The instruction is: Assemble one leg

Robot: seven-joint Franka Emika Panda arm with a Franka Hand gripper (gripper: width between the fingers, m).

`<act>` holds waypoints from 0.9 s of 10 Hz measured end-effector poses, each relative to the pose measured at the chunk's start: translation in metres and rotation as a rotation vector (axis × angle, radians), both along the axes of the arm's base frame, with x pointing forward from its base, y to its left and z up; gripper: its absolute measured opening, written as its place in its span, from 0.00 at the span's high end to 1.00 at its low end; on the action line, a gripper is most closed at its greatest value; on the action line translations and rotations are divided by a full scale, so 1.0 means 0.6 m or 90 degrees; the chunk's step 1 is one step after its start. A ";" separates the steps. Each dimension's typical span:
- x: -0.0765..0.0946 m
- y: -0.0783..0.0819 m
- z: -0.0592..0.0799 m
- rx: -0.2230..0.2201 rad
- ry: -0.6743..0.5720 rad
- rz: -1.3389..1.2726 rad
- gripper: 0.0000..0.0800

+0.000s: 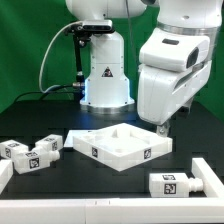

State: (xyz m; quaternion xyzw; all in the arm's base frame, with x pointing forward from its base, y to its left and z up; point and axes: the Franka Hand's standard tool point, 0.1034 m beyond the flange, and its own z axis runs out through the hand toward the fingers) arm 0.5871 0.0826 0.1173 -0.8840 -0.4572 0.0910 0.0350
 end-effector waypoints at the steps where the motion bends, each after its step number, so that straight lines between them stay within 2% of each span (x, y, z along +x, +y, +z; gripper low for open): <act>1: 0.000 0.000 0.000 0.000 0.000 0.002 0.19; 6: 0.002 -0.003 -0.003 0.002 -0.007 0.007 0.19; 7: 0.014 -0.010 -0.018 0.022 -0.065 0.061 0.19; 9: 0.010 -0.024 -0.053 0.035 -0.091 0.094 0.19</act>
Offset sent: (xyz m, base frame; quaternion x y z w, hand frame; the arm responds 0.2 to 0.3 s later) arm 0.0000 0.0000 0.0000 0.0000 0.0000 0.0000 1.0000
